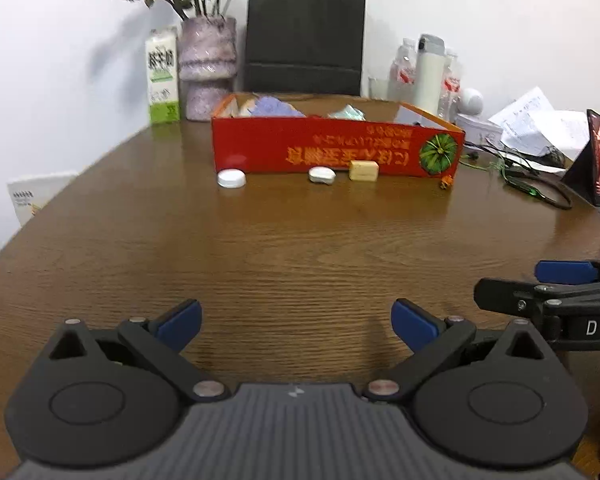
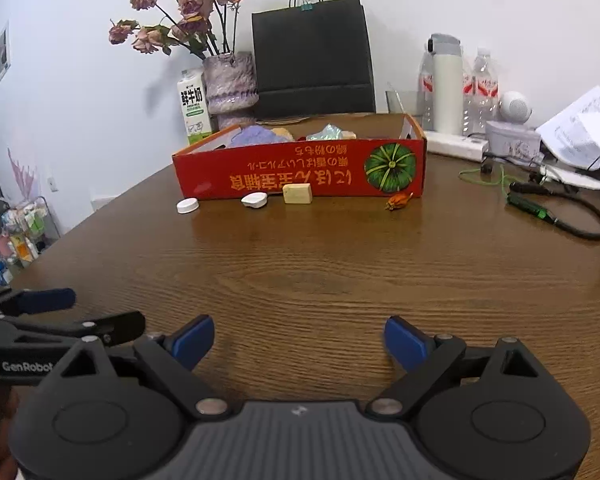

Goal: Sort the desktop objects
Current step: 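Move both open tools back over the table, then grasp a white bottle cap with the left tool while the right tool grasps the white oval piece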

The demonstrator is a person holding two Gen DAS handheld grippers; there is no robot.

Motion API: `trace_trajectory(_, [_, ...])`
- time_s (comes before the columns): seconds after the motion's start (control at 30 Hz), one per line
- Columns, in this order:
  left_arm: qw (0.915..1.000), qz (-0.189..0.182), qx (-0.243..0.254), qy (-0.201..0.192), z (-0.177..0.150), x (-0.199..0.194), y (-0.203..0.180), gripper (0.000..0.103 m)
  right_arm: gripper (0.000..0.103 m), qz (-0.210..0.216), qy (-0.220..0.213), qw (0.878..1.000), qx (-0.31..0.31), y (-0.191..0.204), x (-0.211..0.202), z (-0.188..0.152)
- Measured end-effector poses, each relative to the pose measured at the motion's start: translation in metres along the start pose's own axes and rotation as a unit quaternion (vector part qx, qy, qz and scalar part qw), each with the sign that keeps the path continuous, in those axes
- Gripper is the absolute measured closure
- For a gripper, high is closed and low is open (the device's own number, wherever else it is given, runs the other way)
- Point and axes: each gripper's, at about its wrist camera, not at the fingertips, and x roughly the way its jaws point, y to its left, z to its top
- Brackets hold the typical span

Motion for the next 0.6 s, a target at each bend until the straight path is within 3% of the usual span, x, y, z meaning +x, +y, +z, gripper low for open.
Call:
trace_trajectory(0.13, [0.9999,0.003,-0.013,0.003,0.015,0.005,0.007,0.000,0.013,0.033,0.010,0.999,-0.009,-0.003,0.005,0.011])
trace_trajectory(0.2, [0.9998,0.011,-0.014,-0.010,0.025,0.008,0.012,0.000,0.023,0.046,0.000,0.999,-0.022,-0.004,0.008,0.022])
trace_trajectory(0.3, [0.9989,0.040,-0.008,-0.023,0.043,0.023,0.023,0.000,0.027,0.044,-0.013,0.997,-0.066,0.004,0.024,0.042])
trace_trajectory(0.4, [0.9975,0.060,-0.003,-0.036,0.066,0.047,0.034,0.001,0.035,0.052,-0.020,0.993,-0.106,0.018,0.053,0.068])
trace_trajectory(0.47, [0.9980,0.051,0.008,-0.036,0.082,0.067,0.041,0.002,0.041,0.066,-0.020,0.989,-0.131,0.029,0.079,0.087])
trace_trajectory(0.6, [0.9982,0.056,0.008,-0.016,0.100,0.105,0.059,0.008,0.050,0.087,0.007,0.978,-0.191,0.053,0.131,0.109])
